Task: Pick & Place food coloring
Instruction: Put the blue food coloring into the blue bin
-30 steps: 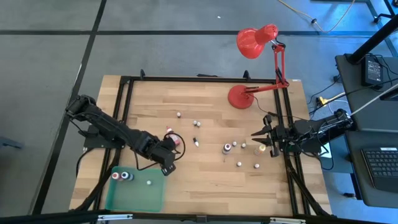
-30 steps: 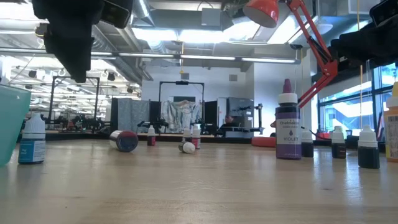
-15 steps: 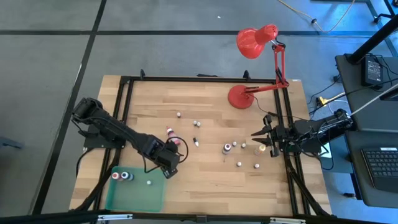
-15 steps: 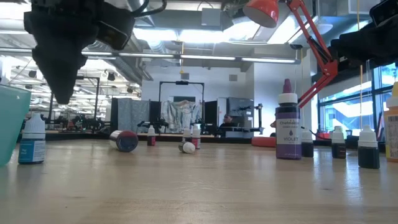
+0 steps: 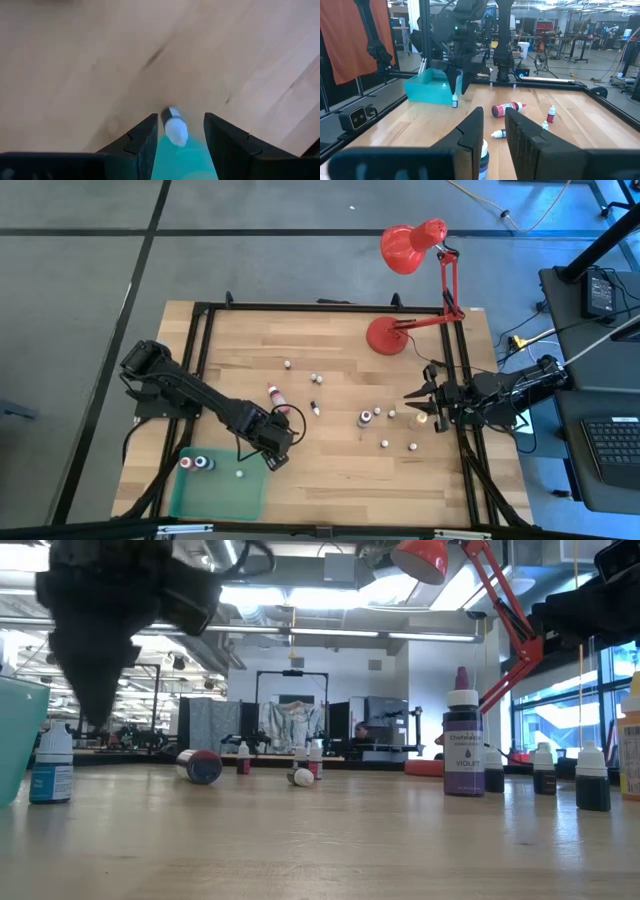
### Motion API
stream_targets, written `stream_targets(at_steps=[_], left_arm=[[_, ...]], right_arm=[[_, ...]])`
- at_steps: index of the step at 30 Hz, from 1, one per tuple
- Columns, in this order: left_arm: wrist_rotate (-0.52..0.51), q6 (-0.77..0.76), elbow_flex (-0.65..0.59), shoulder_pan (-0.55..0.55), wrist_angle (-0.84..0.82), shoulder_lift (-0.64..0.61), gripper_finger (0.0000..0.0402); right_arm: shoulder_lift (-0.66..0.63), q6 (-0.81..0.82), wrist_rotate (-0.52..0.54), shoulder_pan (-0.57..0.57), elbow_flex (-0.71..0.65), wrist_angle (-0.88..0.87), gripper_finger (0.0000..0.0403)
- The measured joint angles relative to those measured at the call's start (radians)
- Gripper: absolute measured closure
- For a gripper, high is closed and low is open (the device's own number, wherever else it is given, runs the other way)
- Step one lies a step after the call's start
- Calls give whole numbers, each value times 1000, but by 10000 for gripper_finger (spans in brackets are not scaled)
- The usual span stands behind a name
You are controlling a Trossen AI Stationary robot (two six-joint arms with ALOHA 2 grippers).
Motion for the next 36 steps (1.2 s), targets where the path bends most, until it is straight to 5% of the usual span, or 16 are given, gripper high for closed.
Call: stream_targets(at_steps=[36], left_arm=[[68, 16, 0, -12, -23, 36, 247]], right_arm=[[56, 9, 0, 0, 0, 0, 319]])
